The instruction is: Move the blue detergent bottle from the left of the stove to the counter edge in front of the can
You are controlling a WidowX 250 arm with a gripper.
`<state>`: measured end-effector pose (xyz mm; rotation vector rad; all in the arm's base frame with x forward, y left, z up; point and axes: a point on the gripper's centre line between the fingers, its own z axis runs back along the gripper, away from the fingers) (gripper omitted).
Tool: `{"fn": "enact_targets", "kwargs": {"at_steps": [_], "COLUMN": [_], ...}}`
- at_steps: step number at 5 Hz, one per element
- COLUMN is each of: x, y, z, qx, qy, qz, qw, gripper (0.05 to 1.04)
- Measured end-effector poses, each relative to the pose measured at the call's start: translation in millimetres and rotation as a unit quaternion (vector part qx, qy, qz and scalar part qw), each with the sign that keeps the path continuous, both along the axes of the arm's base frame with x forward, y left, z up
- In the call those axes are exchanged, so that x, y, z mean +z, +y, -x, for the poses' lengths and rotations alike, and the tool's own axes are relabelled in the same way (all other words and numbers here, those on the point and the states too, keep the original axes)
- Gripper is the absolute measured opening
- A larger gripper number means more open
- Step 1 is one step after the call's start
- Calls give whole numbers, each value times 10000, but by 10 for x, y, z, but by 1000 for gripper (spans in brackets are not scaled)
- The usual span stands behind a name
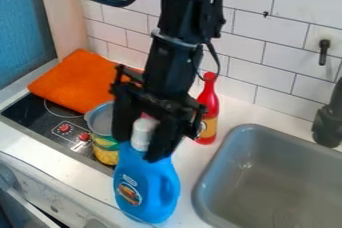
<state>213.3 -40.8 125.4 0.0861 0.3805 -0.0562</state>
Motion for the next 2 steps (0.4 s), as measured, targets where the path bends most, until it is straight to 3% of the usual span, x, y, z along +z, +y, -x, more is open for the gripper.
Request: {"fn": "enact_targets", "kwargs": {"at_steps": [1,2], "x": [85,282], "y": [67,189], "z": [-7,41], "qx": [95,227], "qy": [-45,-327], "qz": [44,167], "qw": [9999,9991], "gripper": [1010,1004]}}
